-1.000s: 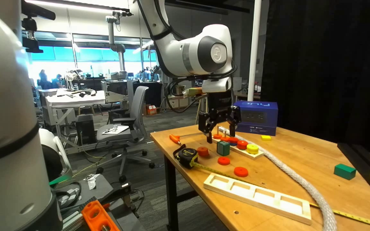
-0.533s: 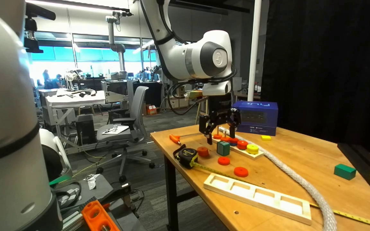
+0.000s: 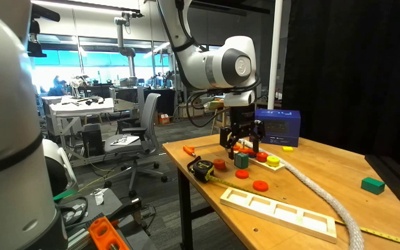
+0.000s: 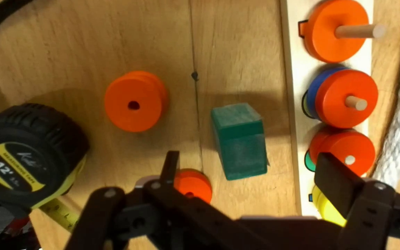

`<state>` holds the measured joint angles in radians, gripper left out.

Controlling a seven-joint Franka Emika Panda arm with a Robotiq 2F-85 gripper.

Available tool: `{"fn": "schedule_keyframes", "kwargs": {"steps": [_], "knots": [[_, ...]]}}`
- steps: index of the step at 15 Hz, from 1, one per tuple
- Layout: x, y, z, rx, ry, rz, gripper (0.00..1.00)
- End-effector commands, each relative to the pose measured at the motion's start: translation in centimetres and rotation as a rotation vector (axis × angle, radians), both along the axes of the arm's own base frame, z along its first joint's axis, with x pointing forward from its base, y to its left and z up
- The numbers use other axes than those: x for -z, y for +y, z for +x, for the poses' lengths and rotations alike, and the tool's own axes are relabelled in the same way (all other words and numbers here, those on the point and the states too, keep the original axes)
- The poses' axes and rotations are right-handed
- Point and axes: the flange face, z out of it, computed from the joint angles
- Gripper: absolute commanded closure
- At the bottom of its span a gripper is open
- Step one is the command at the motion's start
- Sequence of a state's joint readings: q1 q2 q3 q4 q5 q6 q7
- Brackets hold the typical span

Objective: Put the green square block on the first position from the left on the wooden board

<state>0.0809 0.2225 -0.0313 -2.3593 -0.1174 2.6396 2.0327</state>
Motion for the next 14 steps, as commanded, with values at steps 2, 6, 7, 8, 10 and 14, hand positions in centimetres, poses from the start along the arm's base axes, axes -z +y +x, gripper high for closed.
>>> {"fn": "schedule_keyframes", "kwargs": {"steps": [2, 6, 7, 8, 10, 14], "knots": [[0.7, -0.5, 1.0, 0.0, 0.002, -0.015, 0.0], [1.3, -0.2, 1.2, -0.008, 0.012, -0.016, 0.0], [1.4, -0.1, 1.2, -0.01, 0.014, -0.016, 0.0], [1.5, -0.1, 1.2, -0.012, 0.015, -0.015, 0.0], [1.5, 0.1, 1.3, -0.016, 0.016, -0.015, 0.0], [1.5, 0.3, 1.3, -0.03, 0.014, -0.022, 0.42]]}}
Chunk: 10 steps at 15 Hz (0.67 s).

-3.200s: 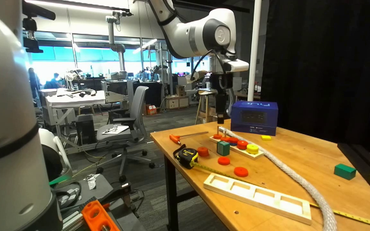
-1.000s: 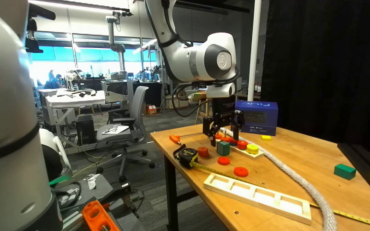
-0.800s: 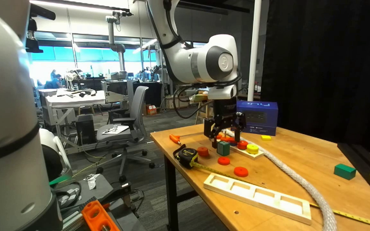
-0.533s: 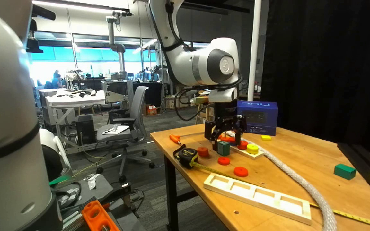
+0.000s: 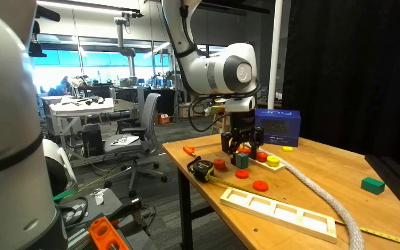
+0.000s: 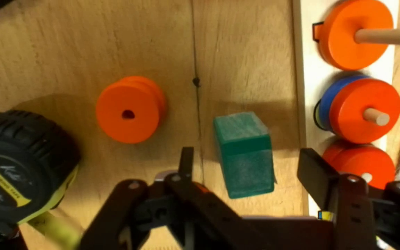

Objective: Put the green square block on the first position from the left on the wooden board

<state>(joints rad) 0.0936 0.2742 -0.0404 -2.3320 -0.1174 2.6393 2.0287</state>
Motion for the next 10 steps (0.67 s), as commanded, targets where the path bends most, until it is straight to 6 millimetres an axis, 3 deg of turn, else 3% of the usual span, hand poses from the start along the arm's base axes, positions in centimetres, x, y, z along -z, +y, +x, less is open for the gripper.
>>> {"fn": "schedule_keyframes", "kwargs": {"steps": [1, 6, 10], "knots": [[-0.17, 0.15, 0.73, -0.024, -0.011, -0.016, 0.5], [-0.25, 0.37, 0.59, -0.042, -0.009, -0.021, 0.89], [-1.02, 0.74, 0.06, -0.095, 0.001, -0.018, 0.84]]}}
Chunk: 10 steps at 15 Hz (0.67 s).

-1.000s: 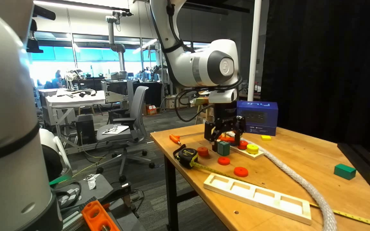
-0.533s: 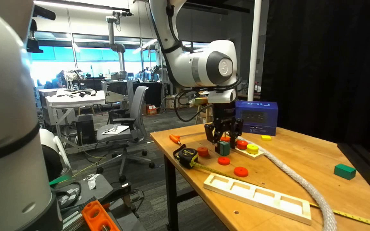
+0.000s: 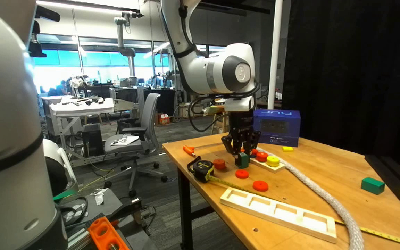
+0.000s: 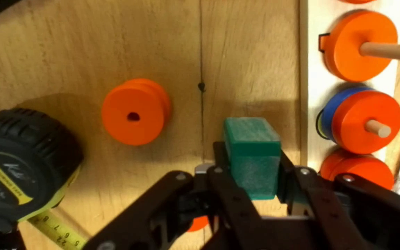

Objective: Put the green square block on the first position from the left on the wooden board

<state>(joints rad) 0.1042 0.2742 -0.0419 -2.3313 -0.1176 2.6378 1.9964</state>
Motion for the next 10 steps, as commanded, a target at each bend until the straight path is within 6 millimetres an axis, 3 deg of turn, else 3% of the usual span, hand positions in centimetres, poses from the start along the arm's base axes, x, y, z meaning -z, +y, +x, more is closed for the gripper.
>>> {"fn": "schedule_keyframes", "kwargs": {"steps": [1, 6, 10], "knots": [[-1.4, 0.3, 0.0, -0.071, -0.003, -0.02, 0.84], [-5.0, 0.1, -1.0, -0.169, -0.028, -0.022, 0.84], [-8.7, -1.7, -1.7, -0.24, -0.044, -0.026, 0.84]]}}
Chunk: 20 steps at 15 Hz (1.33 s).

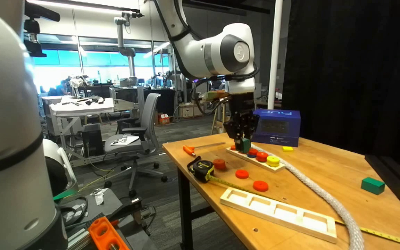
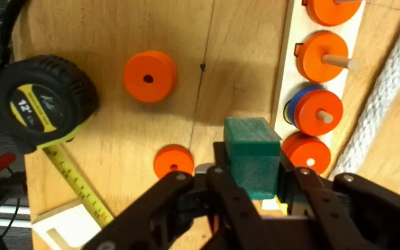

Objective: Put the green square block on the first position from the left on the wooden board

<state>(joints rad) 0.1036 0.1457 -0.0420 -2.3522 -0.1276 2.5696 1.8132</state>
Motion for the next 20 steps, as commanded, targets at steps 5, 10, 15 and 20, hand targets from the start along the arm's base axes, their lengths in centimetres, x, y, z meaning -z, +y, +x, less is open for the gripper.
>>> {"fn": "schedule_keyframes", "kwargs": {"steps": [5, 10, 15, 20], "knots": [[-6.8, -5.9, -2.9, -0.135, -0.012, -0.004, 0.84], [-7.6, -8.9, -5.2, -0.233, 0.046, 0.034, 0.84], [-7.0, -9.9, -7.2, -0.263, 0.082, 0.089, 0.84], [-5.6, -11.3, -8.8, -0.256, 0.098, 0.123, 0.84]]}}
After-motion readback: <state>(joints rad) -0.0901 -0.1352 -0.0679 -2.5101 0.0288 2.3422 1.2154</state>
